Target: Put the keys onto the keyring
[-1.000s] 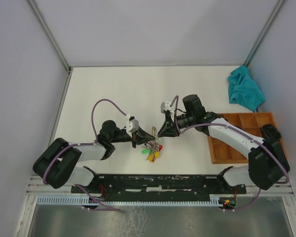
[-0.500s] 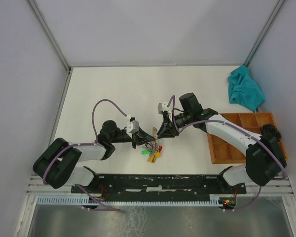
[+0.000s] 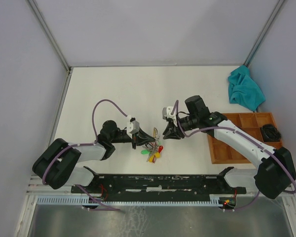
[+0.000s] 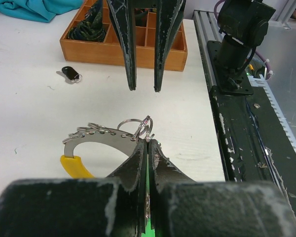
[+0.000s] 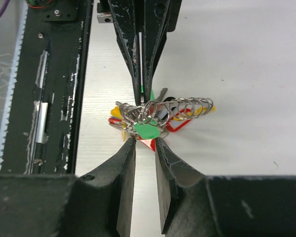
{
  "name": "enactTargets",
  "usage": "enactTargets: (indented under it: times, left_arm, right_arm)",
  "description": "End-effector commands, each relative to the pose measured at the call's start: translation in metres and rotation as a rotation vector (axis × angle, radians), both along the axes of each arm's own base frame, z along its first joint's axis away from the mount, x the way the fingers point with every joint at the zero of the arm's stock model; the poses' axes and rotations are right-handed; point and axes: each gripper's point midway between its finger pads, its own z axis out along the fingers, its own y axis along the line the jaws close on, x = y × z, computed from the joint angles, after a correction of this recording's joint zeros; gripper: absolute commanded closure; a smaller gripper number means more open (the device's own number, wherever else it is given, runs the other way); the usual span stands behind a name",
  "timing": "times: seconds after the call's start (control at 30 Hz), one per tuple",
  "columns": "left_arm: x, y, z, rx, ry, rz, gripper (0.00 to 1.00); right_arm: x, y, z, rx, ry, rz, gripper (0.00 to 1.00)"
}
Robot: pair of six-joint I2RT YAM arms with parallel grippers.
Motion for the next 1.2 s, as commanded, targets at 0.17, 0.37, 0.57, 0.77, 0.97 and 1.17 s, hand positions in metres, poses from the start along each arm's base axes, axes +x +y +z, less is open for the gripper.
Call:
enactTargets:
  times: [0.17, 0.37, 0.57, 0.77, 0.97, 1.17]
  left_arm:
    - [-0.001, -0.003, 0.023, -0.052, -0.140, -0.040, 0.97]
    - [-0.002, -0.004, 0.023, -0.052, -0.139, -0.046, 0.97]
    - [-0.003, -0.004, 0.023, -0.052, -0.134, -0.050, 0.97]
    - [-0.003, -0.004, 0.024, -0.052, -0.129, -0.053, 0.97]
    - [-0.002, -0.005, 0.024, -0.052, -0.122, -0.050, 0.97]
    - [-0.001, -0.006, 0.024, -0.052, -0.114, -0.053, 0.97]
  right_arm:
    - [0.018, 0.010, -0.009, -0.057, -0.212, -0.074, 0.69]
    - [0.025, 0.012, -0.016, -0.110, -0.324, -0.120, 0.67]
    - [0.023, 0.016, -0.016, -0.116, -0.377, -0.129, 0.63]
    - [0.020, 0.019, -0.010, -0.093, -0.403, -0.134, 0.61]
    - [0.011, 0.023, 0.001, -0.059, -0.411, -0.111, 0.59]
    - [0.005, 0.027, 0.004, -0.047, -0.417, -0.093, 0.58]
